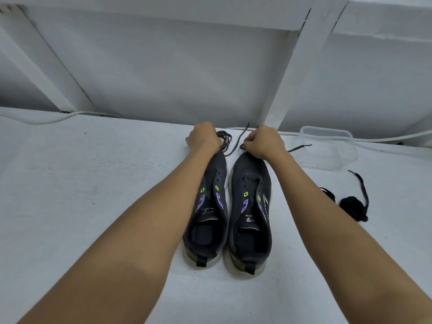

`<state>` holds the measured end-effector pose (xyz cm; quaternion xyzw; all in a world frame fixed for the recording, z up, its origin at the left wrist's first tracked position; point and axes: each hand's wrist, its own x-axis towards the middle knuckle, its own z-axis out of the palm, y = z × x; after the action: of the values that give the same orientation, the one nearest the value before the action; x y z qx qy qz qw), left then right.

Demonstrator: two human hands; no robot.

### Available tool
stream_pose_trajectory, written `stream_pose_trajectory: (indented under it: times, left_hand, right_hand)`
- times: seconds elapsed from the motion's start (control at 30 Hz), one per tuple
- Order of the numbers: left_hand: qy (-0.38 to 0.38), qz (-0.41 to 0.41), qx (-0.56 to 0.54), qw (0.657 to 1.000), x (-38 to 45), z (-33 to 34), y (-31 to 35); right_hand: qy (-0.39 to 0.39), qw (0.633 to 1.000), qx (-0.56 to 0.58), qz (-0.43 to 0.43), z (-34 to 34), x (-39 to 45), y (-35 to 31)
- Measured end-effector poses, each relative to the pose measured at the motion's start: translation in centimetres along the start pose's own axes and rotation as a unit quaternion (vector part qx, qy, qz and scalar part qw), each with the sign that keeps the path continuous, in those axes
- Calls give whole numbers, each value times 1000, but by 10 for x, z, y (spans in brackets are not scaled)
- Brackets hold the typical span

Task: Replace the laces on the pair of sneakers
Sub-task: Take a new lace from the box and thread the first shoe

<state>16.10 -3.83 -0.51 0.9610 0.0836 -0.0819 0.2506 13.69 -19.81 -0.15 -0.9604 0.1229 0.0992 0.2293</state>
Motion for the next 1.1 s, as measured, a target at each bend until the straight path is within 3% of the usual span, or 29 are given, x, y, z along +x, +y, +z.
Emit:
stream_pose_trajectory:
  times: [0.3,0.53,0.67,0.8,0.97,1.1]
  left_hand:
    - [35,-15,-52,998,-1,-15,-33]
    - [35,-35,-80,996,0,-16,-50]
    - [16,-12,-103,995,0,-15,-48]
    - [-7,-1,-122,993,0,-14,-48]
    - [-2,44,-167,985,-1,-20,-47]
    - [-7,110,-194,975,-3,-36,-39]
  right_hand:
    - [-9,995,96,-28,5,-9,-3]
    - [93,993,56,-35,3,-19,-5]
    - [61,996,62,-20,2,-16,2]
    - [9,986,164,-13,3,-10,8]
    - [56,994,90,-24,5,-10,-2]
    - [99,983,122,-90,-3,-16,-20]
